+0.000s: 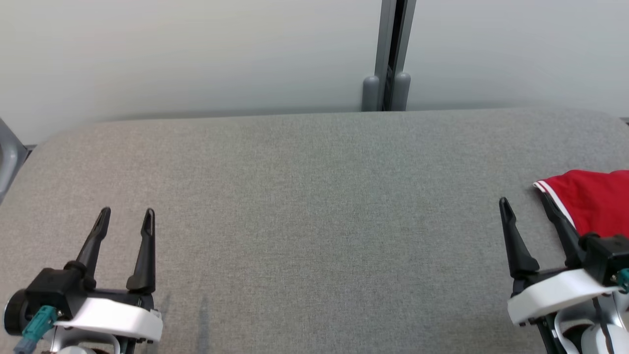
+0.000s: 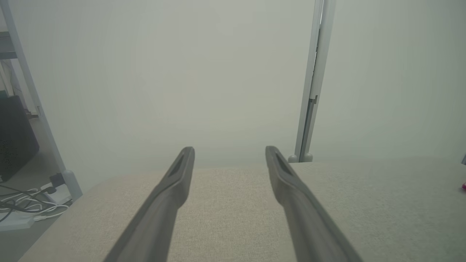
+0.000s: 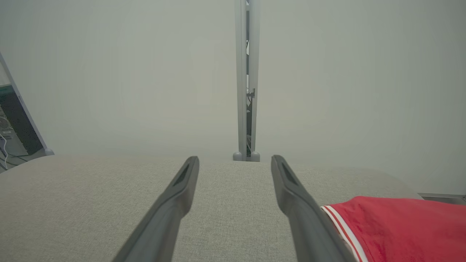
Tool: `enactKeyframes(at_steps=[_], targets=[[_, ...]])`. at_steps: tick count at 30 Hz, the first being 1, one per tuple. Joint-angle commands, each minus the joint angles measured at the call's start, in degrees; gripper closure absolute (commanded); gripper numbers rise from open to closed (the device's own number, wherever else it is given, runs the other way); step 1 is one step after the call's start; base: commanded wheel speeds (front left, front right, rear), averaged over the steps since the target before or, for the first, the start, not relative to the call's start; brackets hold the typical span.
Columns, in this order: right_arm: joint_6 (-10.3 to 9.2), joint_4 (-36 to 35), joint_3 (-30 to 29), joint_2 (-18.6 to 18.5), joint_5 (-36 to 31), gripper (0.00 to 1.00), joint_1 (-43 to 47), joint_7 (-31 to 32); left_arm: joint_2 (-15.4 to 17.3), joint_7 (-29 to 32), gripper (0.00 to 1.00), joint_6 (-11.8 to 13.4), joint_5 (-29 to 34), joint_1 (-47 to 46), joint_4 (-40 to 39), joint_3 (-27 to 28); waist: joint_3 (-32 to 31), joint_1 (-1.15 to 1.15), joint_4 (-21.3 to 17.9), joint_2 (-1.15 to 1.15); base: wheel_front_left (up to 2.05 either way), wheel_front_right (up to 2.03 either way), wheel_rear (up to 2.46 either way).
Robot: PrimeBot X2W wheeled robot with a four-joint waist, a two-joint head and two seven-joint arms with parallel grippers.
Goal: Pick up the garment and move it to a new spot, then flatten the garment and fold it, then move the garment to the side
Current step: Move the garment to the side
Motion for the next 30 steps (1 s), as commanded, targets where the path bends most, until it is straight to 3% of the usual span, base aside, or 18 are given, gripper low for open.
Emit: enactKeyframes(at_steps=[1,13,30], targets=[[-0.02,-0.39,-0.15,-0.19,-0.12,0.00,1.25,0.25,0.37,0.14,0.00,-0.06,0.29,0.81,0.20,-0.10,-1.09,0.00,0.03,0.00,0.00,0.00,0.00],[-0.01,-1.40,-1.81,0.04,0.50,0.00,6.41,1.27,0.78,1.57,0.00,0.34,-0.22,3.75,-0.06,-1.37,-3.91,0.00,-0.84,0.00,0.00,0.00,0.00],[-0.01,-0.66,-1.11,0.38,1.04,0.00,5.75,0.63,1.30,2.61,0.00,1.18,-0.76,4.13,-0.28,-1.66,-3.83,0.00,-0.96,0.00,0.00,0.00,0.00]])
